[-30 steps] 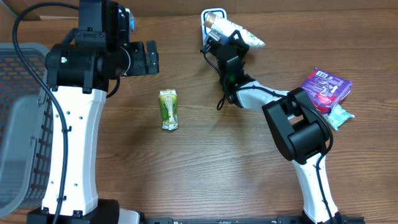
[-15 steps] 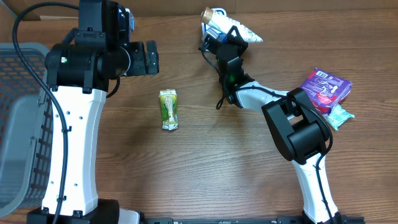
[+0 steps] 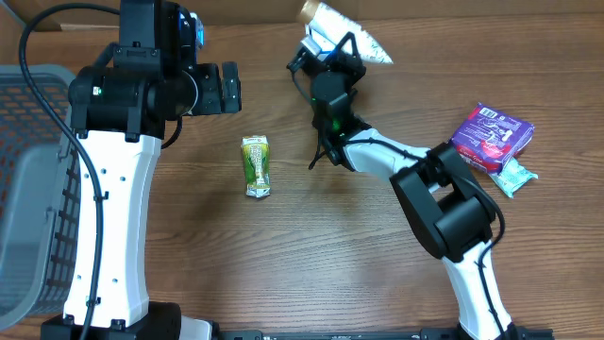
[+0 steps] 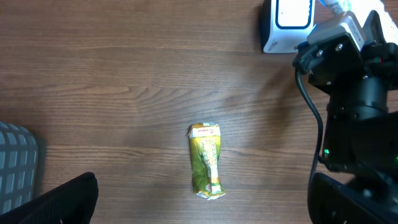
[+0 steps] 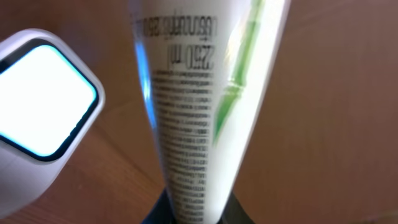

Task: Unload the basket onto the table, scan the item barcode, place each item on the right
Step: 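Lift white tube and hold its barcode over the white scanner, then carry white tube right and drop it near the purple bag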

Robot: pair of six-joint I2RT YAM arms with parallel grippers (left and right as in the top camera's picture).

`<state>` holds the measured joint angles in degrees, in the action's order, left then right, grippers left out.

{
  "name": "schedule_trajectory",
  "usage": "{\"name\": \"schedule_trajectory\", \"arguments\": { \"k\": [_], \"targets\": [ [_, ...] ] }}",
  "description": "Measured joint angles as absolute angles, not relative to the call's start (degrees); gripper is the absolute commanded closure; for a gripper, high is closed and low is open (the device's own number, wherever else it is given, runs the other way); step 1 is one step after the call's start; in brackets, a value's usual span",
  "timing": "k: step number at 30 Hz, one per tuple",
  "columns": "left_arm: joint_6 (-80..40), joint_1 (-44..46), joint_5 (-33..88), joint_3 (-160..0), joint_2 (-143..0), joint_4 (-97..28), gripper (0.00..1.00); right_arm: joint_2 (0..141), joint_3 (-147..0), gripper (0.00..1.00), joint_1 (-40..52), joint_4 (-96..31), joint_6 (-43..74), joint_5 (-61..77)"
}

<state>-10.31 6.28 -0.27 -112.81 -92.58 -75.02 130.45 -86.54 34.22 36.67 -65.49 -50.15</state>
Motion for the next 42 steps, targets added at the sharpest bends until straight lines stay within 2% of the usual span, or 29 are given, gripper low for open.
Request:
{"name": "schedule_trajectory", "arguments": {
  "k": [5,8,11,14,19,24,29,35,42],
  "targets": [
    [-10.3,6.3,-0.3,-112.8,-92.6,-75.0,0.00,122.3,-86.6,0.96,35.5,15.7,-58.1,-49.0],
    [-10.3,6.3,-0.3,-112.8,-92.6,-75.0,0.00,115.5,-87.0,0.96,35.1,-1.7,-48.5,-44.4],
    [-10.3,6.3,-0.3,-112.8,-92.6,-75.0,0.00,109.4,-87.0,0.96,34.2,-15.3,-35.3,-37.6],
    [-10.3,6.3,-0.3,-112.8,-92.6,-75.0,0.00,103.3,-87.2,0.96,31.5,-27.4,-17.3,-26.3],
    [-10.3,6.3,-0.3,-112.8,-92.6,-75.0,0.00,99.6,-87.2,0.96,23.0,-38.7,6.1,-9.9],
    [-10.3,6.3,-0.3,-112.8,-92.6,-75.0,0.00,100.0,-84.1,0.96,13.3,-40.1,23.9,-2.1],
    [-10.3,6.3,-0.3,-112.8,-92.6,-75.0,0.00,103.1,-78.0,0.96,7.5,-32.2,35.6,-0.1],
    [-10.3,6.3,-0.3,-112.8,-92.6,-75.0,0.01,109.2,-72.6,0.96,5.8,-24.0,41.3,-0.4],
    [-10.3,6.3,-0.3,-112.8,-92.6,-75.0,0.00,111.4,-72.1,0.96,5.7,-27.8,43.5,-4.5]
  ]
}}
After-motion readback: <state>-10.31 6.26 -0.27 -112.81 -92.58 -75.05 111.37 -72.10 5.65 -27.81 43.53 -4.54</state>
